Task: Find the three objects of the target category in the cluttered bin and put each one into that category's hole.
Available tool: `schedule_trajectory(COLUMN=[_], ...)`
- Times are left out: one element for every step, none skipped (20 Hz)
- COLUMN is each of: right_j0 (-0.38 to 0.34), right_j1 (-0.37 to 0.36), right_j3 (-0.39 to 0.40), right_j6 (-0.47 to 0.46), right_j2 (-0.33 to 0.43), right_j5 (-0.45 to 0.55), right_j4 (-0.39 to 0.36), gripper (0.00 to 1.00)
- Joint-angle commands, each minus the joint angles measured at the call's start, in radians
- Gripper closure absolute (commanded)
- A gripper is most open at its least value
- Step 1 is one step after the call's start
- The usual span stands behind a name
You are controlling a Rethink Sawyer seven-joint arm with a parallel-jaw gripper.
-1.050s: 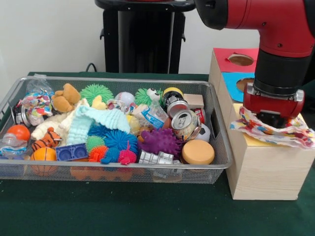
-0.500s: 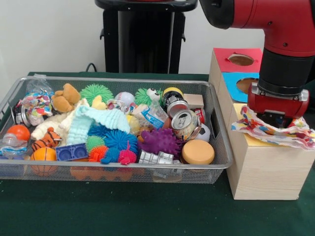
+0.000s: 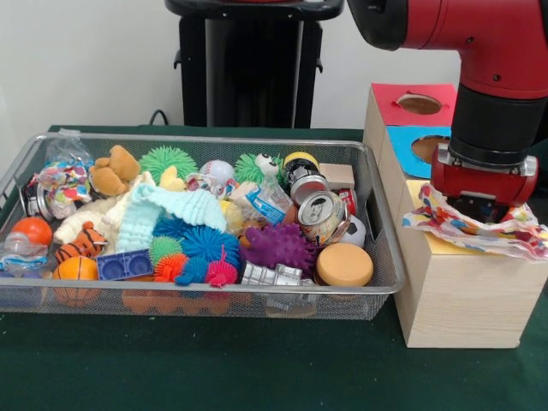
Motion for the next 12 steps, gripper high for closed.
schedule_trajectory(right_j0=[-0.007,-0.004,-0.001,0.002,0.003,0.004,0.001,-0.002,-0.008,-0.010,-0.013,-0.019], right_j1=[-0.006,-0.026,-0.041,-0.053,-0.060,-0.061,-0.059,-0.052,-0.044,-0.042,-0.040,-0.041], right_j3=[0.039,0.043,0.041,0.043,0.046,0.048,0.056,0.057,0.052,0.049,0.047,0.054], right_j6=[0.171,0.173,0.171,0.173,0.172,0.172,0.170,0.165,0.160,0.150,0.140,0.136], right_j2=[0.001,-0.003,-0.007,-0.011,-0.012,-0.014,-0.009,-0.006,-0.001,0.001,0.003,0.010], right_j5=[0.061,0.081,0.107,0.121,0.128,0.125,0.111,0.100,0.091,0.086,0.081,0.079], right_j4=[0.031,0.035,0.037,0.039,0.041,0.043,0.046,0.046,0.048,0.043,0.039,0.042], gripper=[0.00,0.00,0.00,0.00,0.00,0.00,0.00,0.00,0.00,0.00,0.00,0.00])
